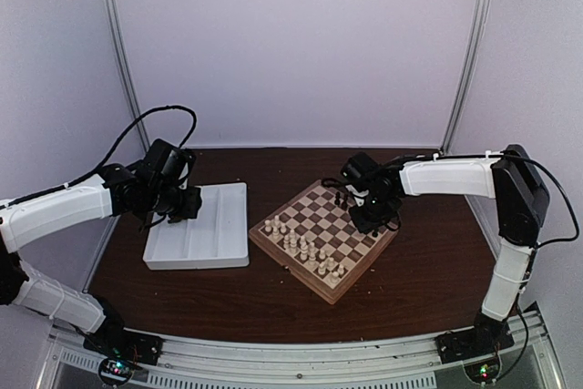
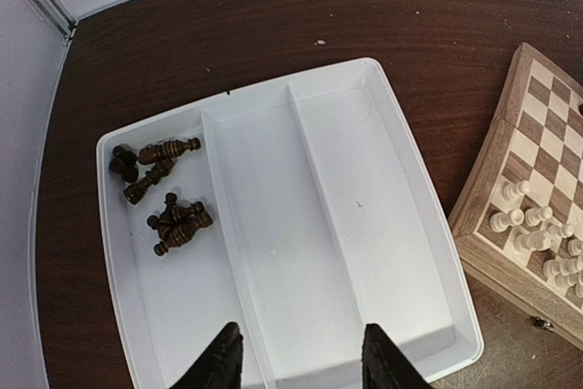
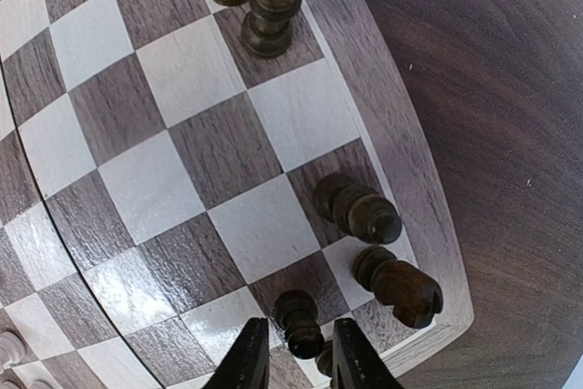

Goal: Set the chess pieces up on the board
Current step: Place the chess piece on the chessboard, then pick up the chess piece from the storage box.

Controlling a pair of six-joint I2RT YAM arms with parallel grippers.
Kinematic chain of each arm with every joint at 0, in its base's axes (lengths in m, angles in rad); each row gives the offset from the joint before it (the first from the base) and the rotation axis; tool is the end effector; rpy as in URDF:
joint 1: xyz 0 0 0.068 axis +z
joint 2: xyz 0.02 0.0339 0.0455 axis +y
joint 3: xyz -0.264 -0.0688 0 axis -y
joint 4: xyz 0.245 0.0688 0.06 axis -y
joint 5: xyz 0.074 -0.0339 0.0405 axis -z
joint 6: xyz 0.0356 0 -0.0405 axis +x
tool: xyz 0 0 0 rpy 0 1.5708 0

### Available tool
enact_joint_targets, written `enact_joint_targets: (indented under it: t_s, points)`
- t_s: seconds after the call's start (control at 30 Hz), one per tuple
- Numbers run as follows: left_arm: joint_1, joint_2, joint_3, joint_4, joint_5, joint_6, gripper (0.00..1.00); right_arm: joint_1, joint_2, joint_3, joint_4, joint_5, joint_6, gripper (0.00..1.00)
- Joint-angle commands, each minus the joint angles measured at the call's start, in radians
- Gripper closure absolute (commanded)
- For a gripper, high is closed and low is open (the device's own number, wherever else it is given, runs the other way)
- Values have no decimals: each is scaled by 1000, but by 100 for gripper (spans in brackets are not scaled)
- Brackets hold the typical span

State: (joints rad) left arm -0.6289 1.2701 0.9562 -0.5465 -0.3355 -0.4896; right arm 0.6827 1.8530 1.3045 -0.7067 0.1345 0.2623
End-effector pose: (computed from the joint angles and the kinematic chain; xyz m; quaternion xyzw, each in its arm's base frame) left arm 0.2200 -0.1456 0.2655 0.0064 0.9262 -0.0492 0.3737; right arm 0.2884 0.2283 0.1866 -0.1953 0.9659 0.0123 0.1698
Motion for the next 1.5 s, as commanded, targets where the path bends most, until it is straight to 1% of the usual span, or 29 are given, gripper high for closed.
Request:
enact_joint_targets:
  t_s: [0.0, 0.27, 0.4, 0.63, 0.77, 0.9, 1.03, 1.13, 1.23, 1.47]
  points:
    - [6, -6, 24, 36, 6, -4, 54, -8, -31, 28, -19, 4, -10, 71]
    - [7, 0, 18, 22, -24, -29, 54, -1, -95, 45, -32, -15, -34, 70]
    - [25, 25, 15, 10, -39, -53, 56, 14, -147, 40, -18, -16, -54, 71]
    - [141, 98, 6, 14, 23, -50, 59, 49, -252, 2, 36, -36, -77, 71]
    - [209, 155, -2, 47, 74, -42, 60, 56, -299, -11, 57, -52, -83, 71]
    - [286, 227, 10, 70, 133, -18, 63, 58, -327, -23, 76, -64, -87, 70]
    - [355, 304, 42, 72, 192, 27, 63, 58, -330, -19, 67, -54, -87, 71]
    - [387, 346, 58, 71, 198, 57, 61, 58, -330, -18, 67, -62, -88, 71]
    - [405, 387, 77, 69, 195, 75, 62, 58, -330, -19, 67, -63, -85, 71]
    - [415, 495, 143, 80, 185, 143, 63, 58, -321, -12, 62, -63, -80, 71]
